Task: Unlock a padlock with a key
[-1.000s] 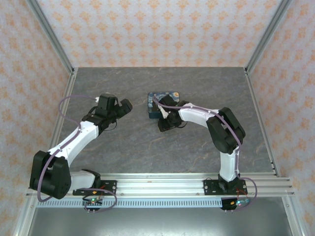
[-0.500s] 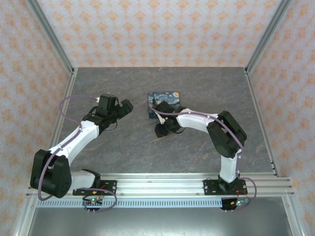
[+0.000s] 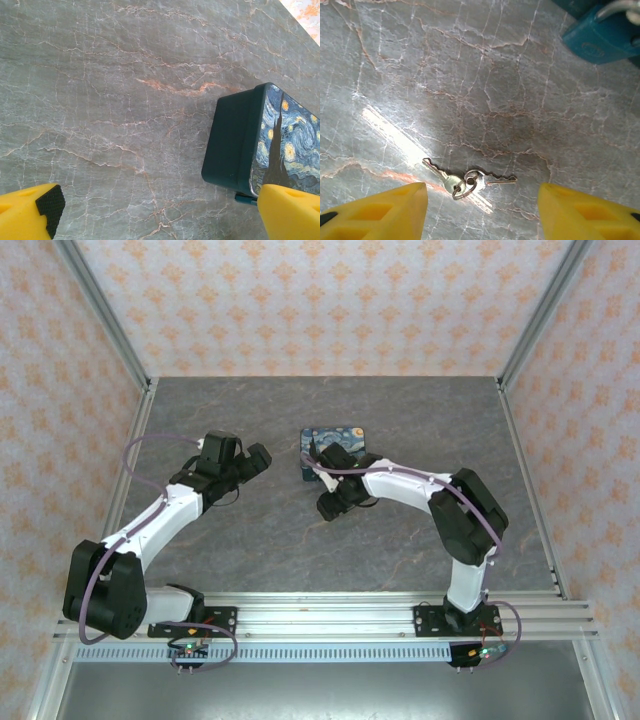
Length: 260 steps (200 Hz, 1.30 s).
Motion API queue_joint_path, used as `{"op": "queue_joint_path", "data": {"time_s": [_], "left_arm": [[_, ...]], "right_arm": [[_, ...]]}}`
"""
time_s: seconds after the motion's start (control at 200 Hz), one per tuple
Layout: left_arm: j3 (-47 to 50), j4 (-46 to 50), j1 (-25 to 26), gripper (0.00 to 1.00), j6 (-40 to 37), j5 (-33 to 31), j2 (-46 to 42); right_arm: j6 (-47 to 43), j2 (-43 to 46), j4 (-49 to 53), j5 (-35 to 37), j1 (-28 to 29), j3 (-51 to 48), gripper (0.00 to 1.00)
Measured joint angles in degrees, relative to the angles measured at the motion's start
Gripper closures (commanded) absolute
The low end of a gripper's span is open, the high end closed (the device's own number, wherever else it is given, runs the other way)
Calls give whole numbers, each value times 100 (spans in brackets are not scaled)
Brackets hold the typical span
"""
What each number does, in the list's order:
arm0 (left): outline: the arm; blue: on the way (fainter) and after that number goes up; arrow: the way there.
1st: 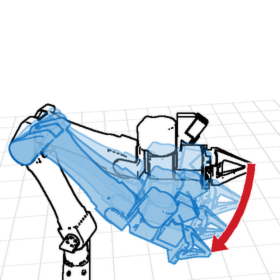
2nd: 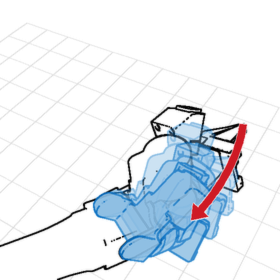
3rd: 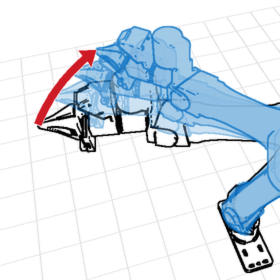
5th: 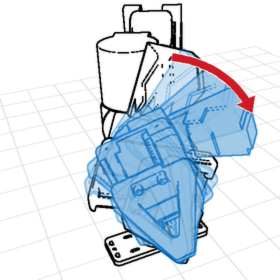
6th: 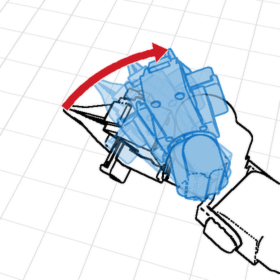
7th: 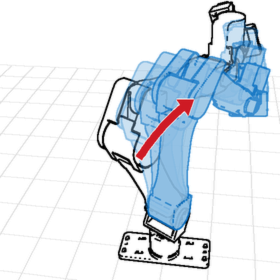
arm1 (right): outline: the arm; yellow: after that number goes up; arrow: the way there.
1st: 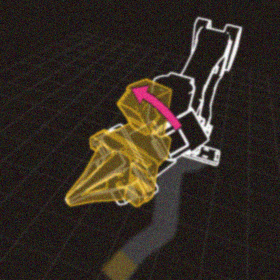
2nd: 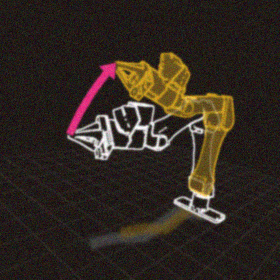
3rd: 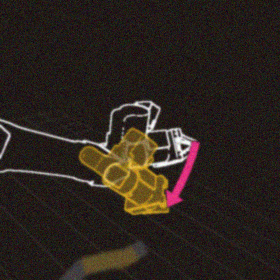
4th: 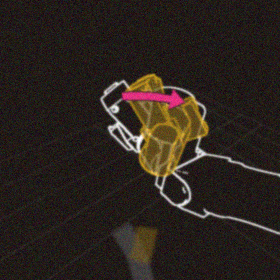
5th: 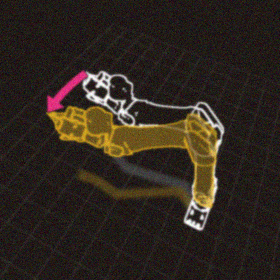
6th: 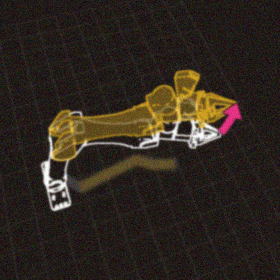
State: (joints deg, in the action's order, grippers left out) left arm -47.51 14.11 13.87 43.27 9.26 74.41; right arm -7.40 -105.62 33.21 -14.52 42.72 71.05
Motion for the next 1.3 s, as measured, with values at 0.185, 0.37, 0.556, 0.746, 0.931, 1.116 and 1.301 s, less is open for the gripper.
{"op": "queue_joint_path", "data": {"time_s": [0.185,0.37,0.556,0.746,0.931,1.116,1.301], "left_arm": [[0,0,0,0,0,46,0],[0,0,0,0,0,81,0],[0,2,0,0,22,83,0],[0,2,0,0,20,81,0],[0,4,0,0,22,83,-2],[0,4,0,0,22,83,-2],[0,4,0,0,22,83,0]], "right_arm": [[-61,0,2,-11,0,57,39],[72,-2,-2,-72,0,98,41],[564,-175,-177,-238,0,243,41],[896,-450,-385,-369,2,358,42],[1047,-487,-494,-374,2,256,42],[1226,-219,-874,-417,9,-289,43],[1453,203,-1200,-501,66,-898,43]]}}
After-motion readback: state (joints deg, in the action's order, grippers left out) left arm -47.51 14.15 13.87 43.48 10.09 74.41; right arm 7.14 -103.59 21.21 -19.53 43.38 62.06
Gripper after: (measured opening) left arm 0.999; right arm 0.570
